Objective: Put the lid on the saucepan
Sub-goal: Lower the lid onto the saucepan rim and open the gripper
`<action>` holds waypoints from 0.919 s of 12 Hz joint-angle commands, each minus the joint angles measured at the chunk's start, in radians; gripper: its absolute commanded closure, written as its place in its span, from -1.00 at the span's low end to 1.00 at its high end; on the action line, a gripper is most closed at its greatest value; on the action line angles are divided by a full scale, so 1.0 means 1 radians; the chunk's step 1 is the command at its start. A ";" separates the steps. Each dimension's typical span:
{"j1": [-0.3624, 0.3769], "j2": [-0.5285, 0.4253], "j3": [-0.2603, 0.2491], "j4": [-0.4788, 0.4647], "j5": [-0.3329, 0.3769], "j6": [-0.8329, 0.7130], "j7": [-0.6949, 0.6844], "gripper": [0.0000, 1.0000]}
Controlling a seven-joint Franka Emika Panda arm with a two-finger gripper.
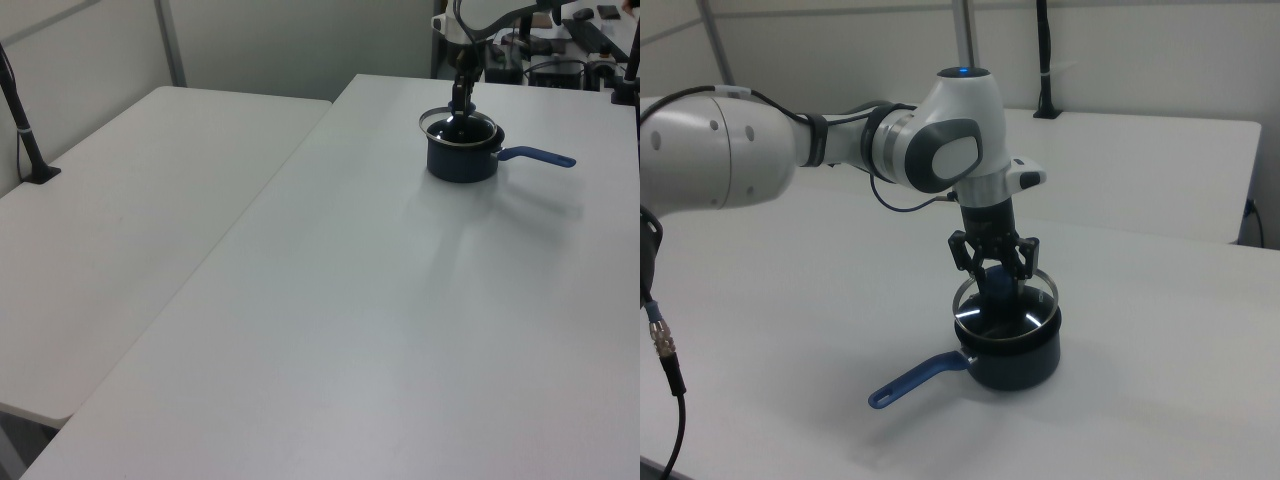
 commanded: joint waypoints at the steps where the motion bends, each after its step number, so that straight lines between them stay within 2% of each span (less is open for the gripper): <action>1: 0.004 0.001 -0.023 0.014 -0.002 -0.005 -0.029 0.20; 4: 0.006 0.003 -0.022 0.010 -0.011 -0.012 -0.025 0.14; 9: 0.012 0.000 -0.022 -0.002 -0.026 -0.055 -0.022 0.13; 10: 0.013 0.001 -0.022 -0.004 -0.026 -0.054 -0.020 -0.06; 11: 0.012 0.001 -0.022 -0.004 -0.028 -0.052 -0.020 -0.18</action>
